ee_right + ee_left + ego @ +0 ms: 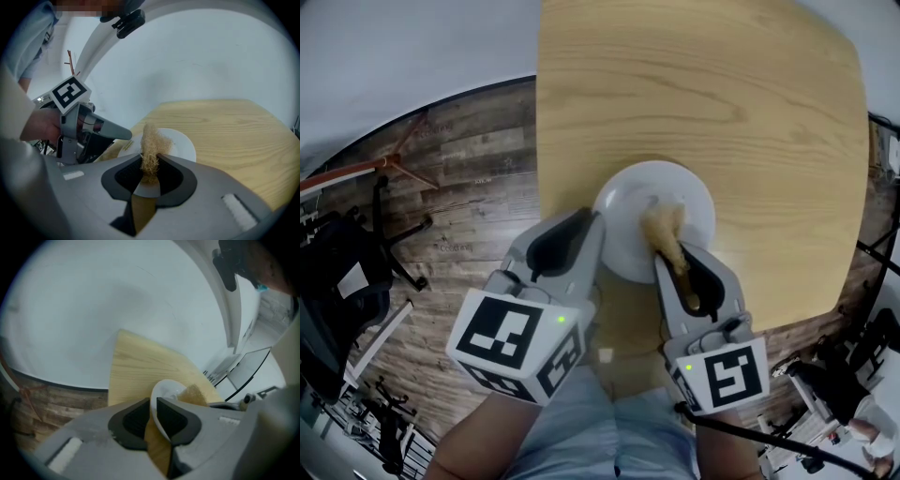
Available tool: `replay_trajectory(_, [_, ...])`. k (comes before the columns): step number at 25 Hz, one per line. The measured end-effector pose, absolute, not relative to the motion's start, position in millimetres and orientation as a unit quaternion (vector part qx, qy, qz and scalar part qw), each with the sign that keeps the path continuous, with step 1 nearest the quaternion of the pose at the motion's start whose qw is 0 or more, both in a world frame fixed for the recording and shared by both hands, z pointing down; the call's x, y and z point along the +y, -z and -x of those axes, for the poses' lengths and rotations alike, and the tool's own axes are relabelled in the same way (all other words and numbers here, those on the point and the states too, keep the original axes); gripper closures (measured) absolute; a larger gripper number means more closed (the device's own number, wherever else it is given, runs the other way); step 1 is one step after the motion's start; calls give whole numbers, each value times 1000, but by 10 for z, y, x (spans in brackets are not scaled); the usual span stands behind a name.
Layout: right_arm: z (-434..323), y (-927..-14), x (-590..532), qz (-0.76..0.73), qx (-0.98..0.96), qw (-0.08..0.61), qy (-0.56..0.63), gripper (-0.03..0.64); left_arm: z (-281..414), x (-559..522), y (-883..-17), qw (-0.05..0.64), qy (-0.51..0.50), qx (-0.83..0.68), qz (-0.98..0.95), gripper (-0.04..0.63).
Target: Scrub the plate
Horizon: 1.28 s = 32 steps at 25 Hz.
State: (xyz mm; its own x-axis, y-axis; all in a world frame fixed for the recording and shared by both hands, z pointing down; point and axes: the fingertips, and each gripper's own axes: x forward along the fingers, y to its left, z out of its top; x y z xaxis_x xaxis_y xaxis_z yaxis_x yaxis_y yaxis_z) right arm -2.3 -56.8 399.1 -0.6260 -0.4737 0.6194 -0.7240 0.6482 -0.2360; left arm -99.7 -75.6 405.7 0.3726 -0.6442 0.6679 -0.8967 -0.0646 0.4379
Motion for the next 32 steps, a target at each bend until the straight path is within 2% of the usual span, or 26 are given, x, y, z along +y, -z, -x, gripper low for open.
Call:
replay_trajectory(2, [33,-3995,-563,-344,-870,259,-242,537,1118,-779,-4013,398,-165,-550,-716,537])
replay_trajectory(5, [14,-3994,-581,-347,-870,260,-237,537,1022,-760,-4053,459,-130,-511,-715,481])
replay_trajectory(10, [25,-3994,-563,-348,-869,255,-242,537,1028,-693,-4170,483,-142,-506,-701,449])
replay_trajectory(21, [31,-3999,-576,-347,-866,255,-254,537,916,-727,-4202,486,-181,-478,-709,449])
replay_trajectory(28, [31,-3985,-579,-343,-868,256,-253,537,800,-724,-4193,543,-138,-456,-692,449])
replay_trajectory(32, [38,-4002,-546,-335,-869,259,-256,537,784,-725,-4210,527,-155,-461,-697,451])
